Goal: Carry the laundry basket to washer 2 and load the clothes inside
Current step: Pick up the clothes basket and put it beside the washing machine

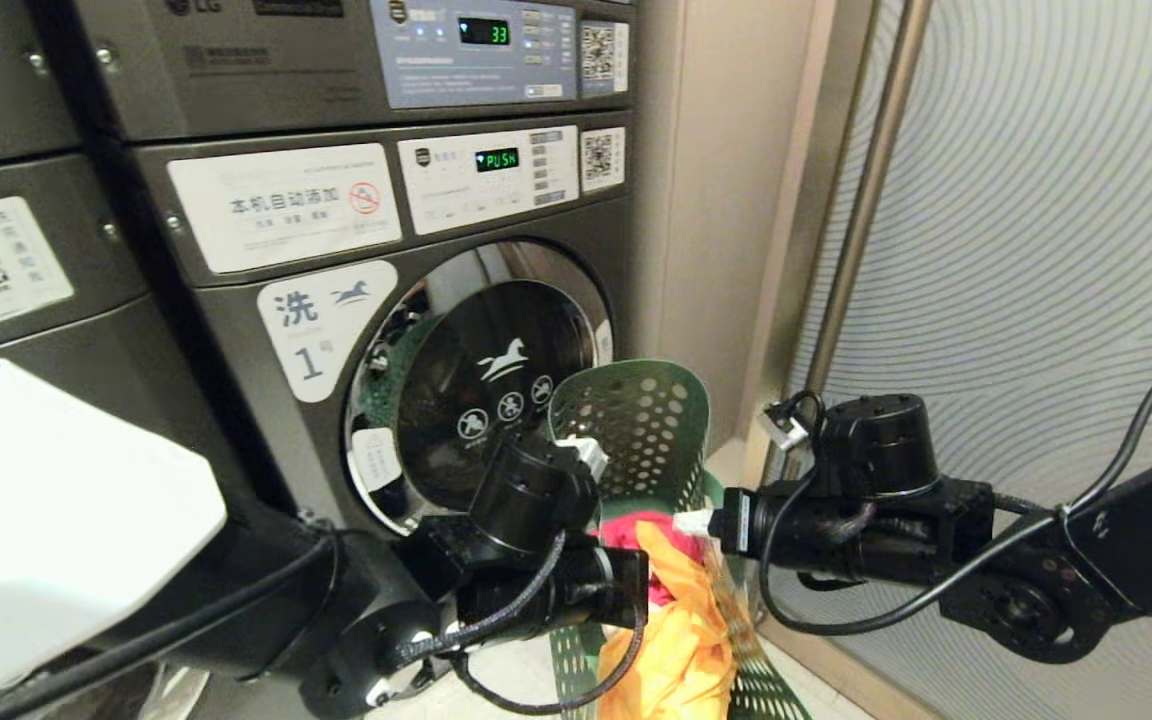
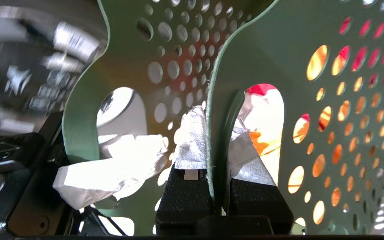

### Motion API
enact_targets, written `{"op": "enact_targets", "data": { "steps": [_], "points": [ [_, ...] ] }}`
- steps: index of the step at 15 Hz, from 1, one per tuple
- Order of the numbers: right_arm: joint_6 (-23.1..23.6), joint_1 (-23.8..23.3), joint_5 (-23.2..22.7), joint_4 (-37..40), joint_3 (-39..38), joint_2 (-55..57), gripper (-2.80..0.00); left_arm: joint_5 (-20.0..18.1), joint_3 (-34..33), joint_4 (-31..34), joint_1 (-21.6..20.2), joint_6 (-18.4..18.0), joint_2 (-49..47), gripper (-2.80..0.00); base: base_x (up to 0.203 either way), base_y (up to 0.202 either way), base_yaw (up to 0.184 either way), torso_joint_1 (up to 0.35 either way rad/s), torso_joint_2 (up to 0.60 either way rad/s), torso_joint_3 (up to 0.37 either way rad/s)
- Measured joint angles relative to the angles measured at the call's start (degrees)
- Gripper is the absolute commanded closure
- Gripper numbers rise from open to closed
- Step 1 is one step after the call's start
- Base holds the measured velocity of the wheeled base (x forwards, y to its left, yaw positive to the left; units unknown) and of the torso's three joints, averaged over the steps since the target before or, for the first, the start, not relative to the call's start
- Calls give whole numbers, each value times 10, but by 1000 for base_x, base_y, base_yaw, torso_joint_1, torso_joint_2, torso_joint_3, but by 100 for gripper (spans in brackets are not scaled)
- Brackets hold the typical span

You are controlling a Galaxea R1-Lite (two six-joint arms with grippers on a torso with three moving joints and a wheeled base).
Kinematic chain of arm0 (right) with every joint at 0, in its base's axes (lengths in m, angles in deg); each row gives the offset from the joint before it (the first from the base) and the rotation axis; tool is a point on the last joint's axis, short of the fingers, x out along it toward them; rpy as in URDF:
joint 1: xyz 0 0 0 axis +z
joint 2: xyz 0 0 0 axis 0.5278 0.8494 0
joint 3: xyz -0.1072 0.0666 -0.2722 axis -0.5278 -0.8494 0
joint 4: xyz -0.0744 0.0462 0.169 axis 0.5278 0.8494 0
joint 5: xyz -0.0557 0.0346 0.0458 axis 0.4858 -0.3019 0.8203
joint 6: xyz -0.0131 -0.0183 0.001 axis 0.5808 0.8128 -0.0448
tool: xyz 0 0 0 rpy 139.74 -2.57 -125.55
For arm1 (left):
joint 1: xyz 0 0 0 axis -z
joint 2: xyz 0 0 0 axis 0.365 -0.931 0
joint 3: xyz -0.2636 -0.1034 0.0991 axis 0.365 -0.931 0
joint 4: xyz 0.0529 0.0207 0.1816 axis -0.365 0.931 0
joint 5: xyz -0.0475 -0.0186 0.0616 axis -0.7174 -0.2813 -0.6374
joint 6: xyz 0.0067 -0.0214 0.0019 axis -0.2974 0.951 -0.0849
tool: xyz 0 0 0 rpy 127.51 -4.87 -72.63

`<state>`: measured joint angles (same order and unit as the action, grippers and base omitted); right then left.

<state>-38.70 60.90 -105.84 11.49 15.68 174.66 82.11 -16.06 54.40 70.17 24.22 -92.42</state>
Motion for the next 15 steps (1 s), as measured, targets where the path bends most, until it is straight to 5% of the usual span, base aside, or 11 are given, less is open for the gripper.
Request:
{"op": "enact_targets", "data": {
  "steps": [15],
  "points": [
    [0, 29, 0, 1, -1, 8, 0, 1, -4, 0, 4, 2, 1, 0, 0, -9, 175, 2, 2, 2]
  ]
}}
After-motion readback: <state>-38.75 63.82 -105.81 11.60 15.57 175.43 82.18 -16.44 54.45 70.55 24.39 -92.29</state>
